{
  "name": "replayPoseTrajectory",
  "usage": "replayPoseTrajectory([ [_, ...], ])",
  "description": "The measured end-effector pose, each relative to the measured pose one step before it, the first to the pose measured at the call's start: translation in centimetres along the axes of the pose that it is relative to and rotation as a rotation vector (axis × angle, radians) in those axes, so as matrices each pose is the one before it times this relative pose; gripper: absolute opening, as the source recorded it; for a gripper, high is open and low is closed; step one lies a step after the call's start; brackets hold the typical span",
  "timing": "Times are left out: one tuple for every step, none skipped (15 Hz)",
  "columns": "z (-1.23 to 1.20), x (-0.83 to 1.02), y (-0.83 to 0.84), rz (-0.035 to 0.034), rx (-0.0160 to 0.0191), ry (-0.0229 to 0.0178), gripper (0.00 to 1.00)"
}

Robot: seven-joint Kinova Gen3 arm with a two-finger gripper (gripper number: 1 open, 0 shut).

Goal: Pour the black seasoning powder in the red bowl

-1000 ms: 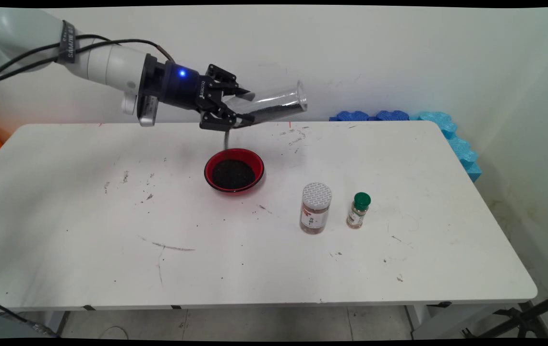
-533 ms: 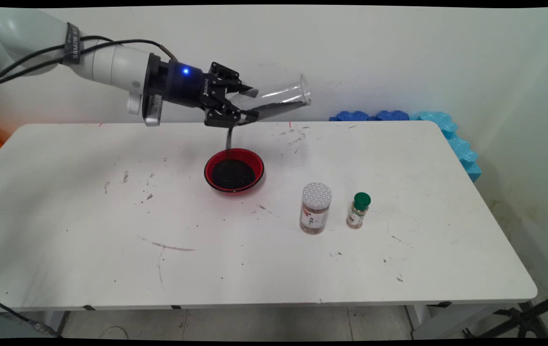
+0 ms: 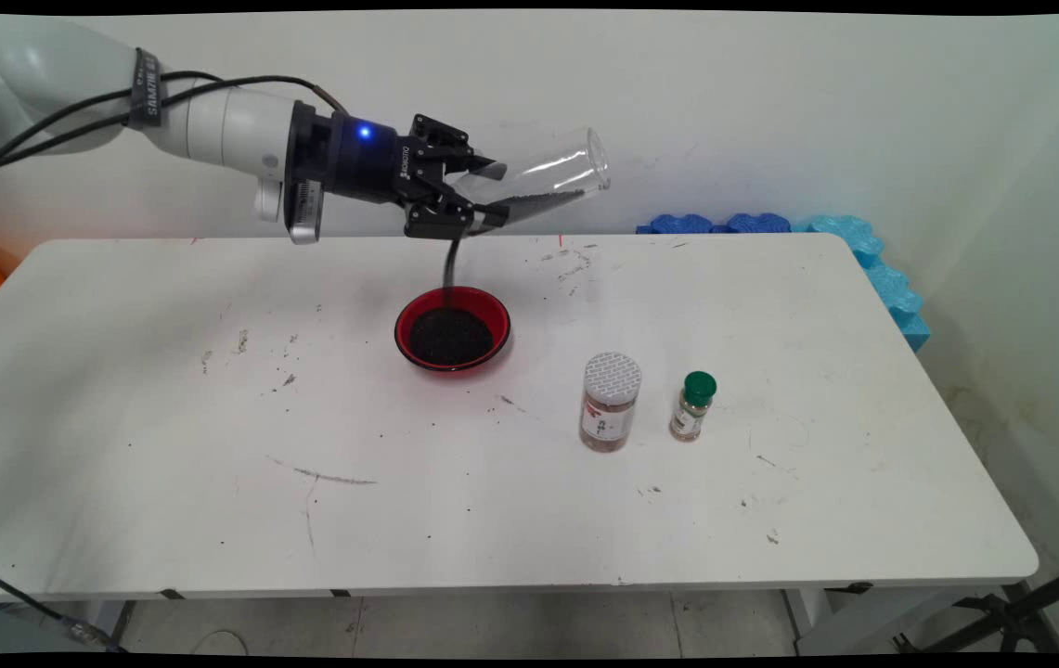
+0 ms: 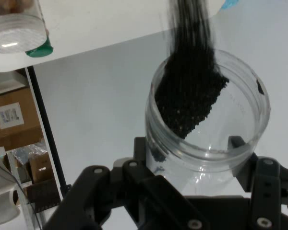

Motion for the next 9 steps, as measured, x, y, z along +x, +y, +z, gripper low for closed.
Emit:
replayPoseTrajectory([
  [0.049, 0.016, 0.001, -0.00193, -0.00161, -0.00445, 0.0],
  [0.039, 0.011, 0.005, -0.00192, -0.00139, -0.00374, 0.0],
  [0.045, 0.001, 0.012, -0.00235, -0.00169, -0.00415, 0.0],
  [0.045, 0.005, 0.003, -0.00211, -0.00174, -0.00356, 0.0],
  [0.048, -0.005, 0.003, -0.00202, -0.00144, -0.00326, 0.0],
  [0.038, -0.014, 0.006, -0.00114, -0.0009, -0.00212, 0.0],
  [0.043, -0.008, 0.007, -0.00171, -0.00156, -0.00298, 0.0],
  [0.052, -0.011, -0.004, -0.00205, -0.00154, -0.00329, 0.0],
  [0.046, 0.0, 0.01, -0.00258, -0.00171, -0.00333, 0.0],
])
